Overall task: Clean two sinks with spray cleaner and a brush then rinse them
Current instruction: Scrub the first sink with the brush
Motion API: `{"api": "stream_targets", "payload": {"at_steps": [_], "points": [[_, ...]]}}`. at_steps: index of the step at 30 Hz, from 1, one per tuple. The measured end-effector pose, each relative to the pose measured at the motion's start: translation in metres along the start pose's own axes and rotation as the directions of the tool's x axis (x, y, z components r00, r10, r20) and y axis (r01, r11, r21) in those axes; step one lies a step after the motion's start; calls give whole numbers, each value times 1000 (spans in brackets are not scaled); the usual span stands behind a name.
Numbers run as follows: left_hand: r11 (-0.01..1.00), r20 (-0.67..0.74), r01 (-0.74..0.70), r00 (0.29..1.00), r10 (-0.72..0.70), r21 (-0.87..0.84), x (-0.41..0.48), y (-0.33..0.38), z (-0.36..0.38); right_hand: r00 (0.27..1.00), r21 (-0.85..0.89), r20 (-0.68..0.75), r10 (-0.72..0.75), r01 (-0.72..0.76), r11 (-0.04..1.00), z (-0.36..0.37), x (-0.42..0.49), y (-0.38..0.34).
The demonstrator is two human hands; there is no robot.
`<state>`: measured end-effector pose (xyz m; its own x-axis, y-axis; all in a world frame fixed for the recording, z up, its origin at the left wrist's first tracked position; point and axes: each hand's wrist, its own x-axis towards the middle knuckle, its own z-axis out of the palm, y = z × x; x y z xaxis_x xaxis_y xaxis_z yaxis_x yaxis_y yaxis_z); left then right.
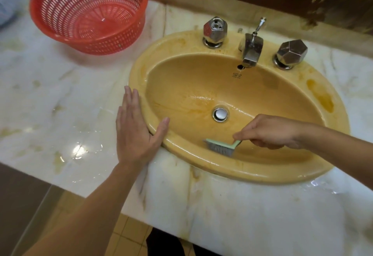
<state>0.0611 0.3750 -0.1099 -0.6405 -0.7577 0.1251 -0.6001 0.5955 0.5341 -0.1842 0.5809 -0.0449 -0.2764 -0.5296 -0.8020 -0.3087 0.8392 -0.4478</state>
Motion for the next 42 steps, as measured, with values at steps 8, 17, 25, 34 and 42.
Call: {"api": "stream_targets", "payload": {"at_steps": [8, 17, 25, 34, 42], "points": [[1000, -3, 0, 1000, 0, -1, 0, 0, 1, 1000, 16, -16, 12, -12, 1000, 3, 1, -2], [1000, -5, 8, 1000, -8, -2, -1, 0, 1, 998, -32, -64, -17, 15, 999, 14, 5, -5], [1000, -11, 7, 1000, -7, 1, -1, -2, 1, 983, -45, -184, 2, -11, 999, 20, 10, -12], [1000, -6, 12, 1000, -12, -1, -2, -1, 1, 983, -24, -180, -37, 33, 999, 31, 13, -29], [1000, -4, 7, 1000, -7, -12, -1, -1, 0, 982, 122, -175, -74, 97, 988, 40, 21, -41]]}}
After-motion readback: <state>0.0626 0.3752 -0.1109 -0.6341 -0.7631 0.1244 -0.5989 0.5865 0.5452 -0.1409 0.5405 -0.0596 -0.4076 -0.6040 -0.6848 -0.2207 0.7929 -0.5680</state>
